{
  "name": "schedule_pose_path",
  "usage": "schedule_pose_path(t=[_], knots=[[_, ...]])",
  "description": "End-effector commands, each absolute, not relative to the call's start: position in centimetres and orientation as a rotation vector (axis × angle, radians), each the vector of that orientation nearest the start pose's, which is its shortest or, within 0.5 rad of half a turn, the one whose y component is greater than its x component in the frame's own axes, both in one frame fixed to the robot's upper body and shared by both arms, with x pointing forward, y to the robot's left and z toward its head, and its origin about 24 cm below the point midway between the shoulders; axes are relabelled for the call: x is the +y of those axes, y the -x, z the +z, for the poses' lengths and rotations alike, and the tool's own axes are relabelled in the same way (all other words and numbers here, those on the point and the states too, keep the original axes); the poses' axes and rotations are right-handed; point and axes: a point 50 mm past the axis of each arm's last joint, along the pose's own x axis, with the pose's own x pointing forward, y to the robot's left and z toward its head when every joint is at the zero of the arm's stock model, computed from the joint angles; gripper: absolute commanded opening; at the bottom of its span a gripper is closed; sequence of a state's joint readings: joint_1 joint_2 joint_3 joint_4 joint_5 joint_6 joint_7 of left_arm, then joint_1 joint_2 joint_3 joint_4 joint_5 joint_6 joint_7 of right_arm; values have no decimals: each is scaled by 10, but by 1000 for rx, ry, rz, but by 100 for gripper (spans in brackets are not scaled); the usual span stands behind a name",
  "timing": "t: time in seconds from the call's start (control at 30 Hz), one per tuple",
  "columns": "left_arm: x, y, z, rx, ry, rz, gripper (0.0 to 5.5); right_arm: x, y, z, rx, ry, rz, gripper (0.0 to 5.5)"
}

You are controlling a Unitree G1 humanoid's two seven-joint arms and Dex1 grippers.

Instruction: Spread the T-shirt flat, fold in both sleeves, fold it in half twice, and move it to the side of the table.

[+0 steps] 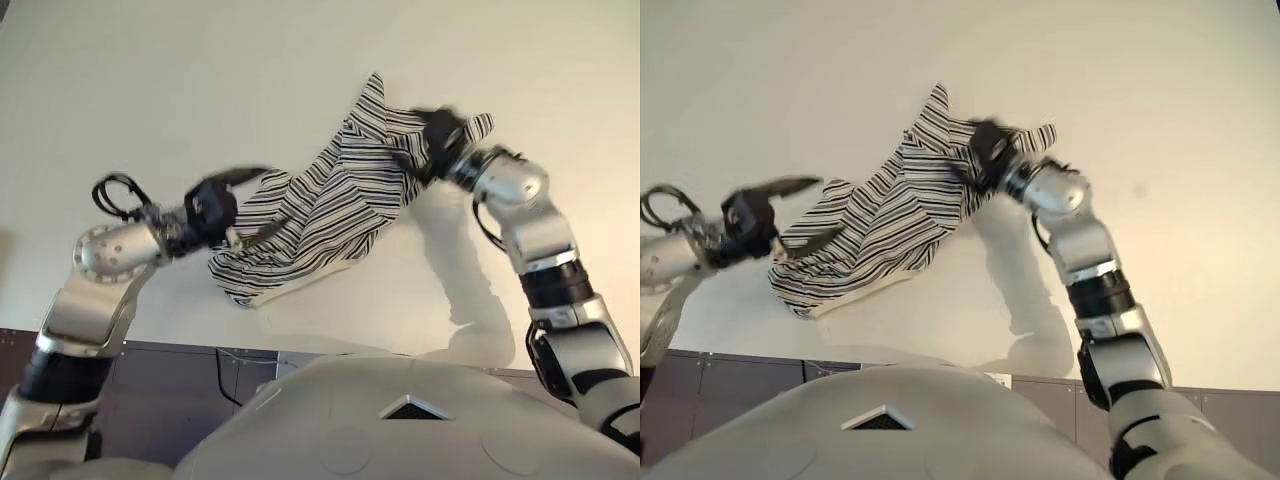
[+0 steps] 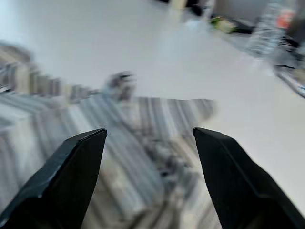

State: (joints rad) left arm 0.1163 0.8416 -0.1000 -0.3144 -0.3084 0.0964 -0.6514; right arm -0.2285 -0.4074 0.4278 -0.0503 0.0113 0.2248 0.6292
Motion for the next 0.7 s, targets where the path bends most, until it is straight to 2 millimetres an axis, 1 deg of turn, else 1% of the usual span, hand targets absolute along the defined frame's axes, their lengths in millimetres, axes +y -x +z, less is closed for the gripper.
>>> schedule_pose_path(t=[0.03,0.1,0.13,0.2,0.23,0.3,0.33,0.37,0.4,0.43,0.47,0.5,0.57,0.63,0.67,0.7], knots=[[208,-225,46,324,-710,-795,360,-88,-246,67,191,522,1113,336],[202,-226,28,365,-737,-824,360,-88,-247,67,216,560,1113,336],[201,-222,17,403,-755,-868,360,-89,-249,64,237,596,1099,336],[205,-209,-8,507,-820,-930,360,-95,-251,56,271,699,1079,336],[214,-204,-18,564,-854,-904,360,-101,-250,52,297,739,1072,336],[234,-197,-28,651,-881,-800,360,-124,-244,43,373,830,1052,336],[245,-191,-30,689,-880,-723,360,-142,-238,37,426,884,1045,336],[254,-187,-32,722,-877,-644,360,-159,-230,32,480,915,1036,336],[267,-178,-36,768,-886,-531,360,-180,-218,32,538,925,1033,336],[275,-169,-39,804,-889,-438,360,-194,-209,34,579,927,1039,336],[279,-161,-40,821,-871,-346,360,-207,-200,37,619,939,1036,336],[278,-152,-39,824,-850,-264,360,-219,-194,41,655,953,1034,336],[268,-143,-32,791,-797,-155,360,-231,-186,52,682,941,1035,336],[258,-142,-21,734,-774,-100,360,-232,-185,67,664,898,1045,336],[251,-144,-15,699,-740,-88,360,-229,-190,74,631,870,1034,336],[245,-149,-8,661,-715,-82,360,-223,-199,85,577,833,1020,336]])
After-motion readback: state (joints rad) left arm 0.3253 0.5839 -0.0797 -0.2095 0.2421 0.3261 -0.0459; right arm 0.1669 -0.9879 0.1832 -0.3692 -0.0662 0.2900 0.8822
